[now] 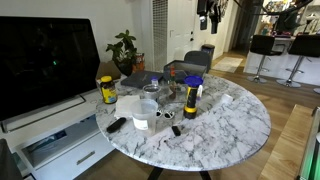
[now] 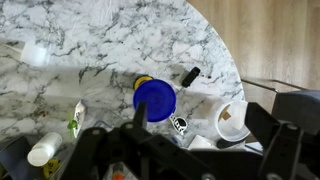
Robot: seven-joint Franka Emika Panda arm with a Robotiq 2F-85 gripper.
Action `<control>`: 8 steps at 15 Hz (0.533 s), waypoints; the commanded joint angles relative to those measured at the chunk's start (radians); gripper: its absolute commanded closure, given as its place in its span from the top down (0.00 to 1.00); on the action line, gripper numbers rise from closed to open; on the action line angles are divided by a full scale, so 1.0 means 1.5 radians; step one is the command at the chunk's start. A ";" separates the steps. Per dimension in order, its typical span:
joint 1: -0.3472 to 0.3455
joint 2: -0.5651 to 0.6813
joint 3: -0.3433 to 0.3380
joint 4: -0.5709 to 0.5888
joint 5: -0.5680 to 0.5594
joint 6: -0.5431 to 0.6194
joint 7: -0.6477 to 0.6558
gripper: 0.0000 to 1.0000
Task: Pick up the blue lid and put it in the box
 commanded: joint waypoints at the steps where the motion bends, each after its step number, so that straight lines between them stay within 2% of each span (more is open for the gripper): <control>1: -0.004 0.001 0.003 0.004 0.001 -0.006 0.001 1.00; 2: -0.004 0.021 0.001 0.024 0.013 -0.041 0.011 1.00; 3: 0.002 0.038 0.003 0.038 0.031 -0.045 0.001 1.00; 8: 0.016 0.121 0.044 0.076 0.057 -0.082 0.184 1.00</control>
